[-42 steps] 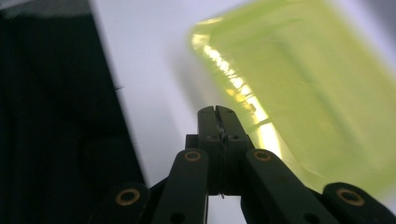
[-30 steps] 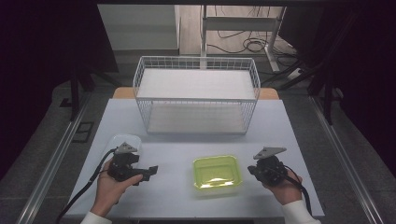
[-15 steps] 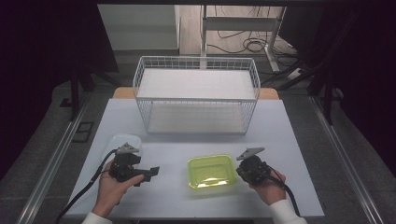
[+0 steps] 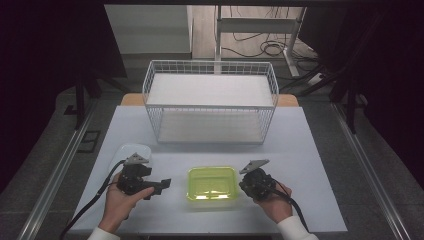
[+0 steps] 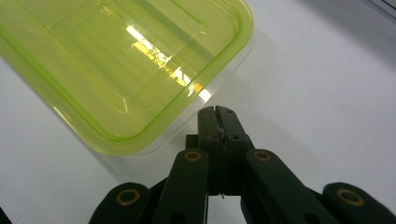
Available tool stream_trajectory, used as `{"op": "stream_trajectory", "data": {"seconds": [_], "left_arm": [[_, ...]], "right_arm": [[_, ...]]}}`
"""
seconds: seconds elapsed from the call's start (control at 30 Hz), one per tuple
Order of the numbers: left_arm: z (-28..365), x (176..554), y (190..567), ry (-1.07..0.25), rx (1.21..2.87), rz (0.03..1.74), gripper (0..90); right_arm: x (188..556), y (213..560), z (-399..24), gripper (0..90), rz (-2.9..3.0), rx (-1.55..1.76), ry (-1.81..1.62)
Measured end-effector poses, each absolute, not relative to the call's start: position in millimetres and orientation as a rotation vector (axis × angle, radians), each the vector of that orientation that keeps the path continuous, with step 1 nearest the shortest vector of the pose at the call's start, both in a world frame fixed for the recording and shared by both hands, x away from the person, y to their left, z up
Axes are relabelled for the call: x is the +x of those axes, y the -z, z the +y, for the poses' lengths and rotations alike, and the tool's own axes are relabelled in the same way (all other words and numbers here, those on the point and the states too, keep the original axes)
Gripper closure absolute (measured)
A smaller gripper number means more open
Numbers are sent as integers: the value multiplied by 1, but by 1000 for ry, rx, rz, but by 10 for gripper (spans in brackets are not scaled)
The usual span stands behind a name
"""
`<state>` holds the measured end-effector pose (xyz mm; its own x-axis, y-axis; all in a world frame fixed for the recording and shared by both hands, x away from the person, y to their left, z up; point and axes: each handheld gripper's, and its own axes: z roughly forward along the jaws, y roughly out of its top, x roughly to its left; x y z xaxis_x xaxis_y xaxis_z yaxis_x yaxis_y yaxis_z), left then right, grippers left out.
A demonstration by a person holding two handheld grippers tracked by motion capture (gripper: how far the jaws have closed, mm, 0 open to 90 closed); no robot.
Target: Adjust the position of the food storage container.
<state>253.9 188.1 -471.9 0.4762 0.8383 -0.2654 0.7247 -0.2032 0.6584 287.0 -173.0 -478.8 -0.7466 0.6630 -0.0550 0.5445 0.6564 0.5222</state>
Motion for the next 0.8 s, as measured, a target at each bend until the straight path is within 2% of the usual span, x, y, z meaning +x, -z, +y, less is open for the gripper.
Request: {"op": "stream_trajectory", "data": {"seconds": [0.4,0.47,0.57,0.63,0.8], "left_arm": [[189,252,469,-209,1941,1268,145],[189,252,468,-209,1935,1266,146],[189,251,467,-188,1922,1266,151],[189,252,467,-182,1913,1261,147],[191,253,466,-188,1909,1261,137]], "right_arm": [[290,467,-197,866,2541,1067,-782],[291,465,-202,786,2521,1096,-821],[292,463,-209,569,2472,1178,-872],[293,460,-213,472,2440,1229,-920],[295,456,-221,339,2435,1298,-1077]]}}
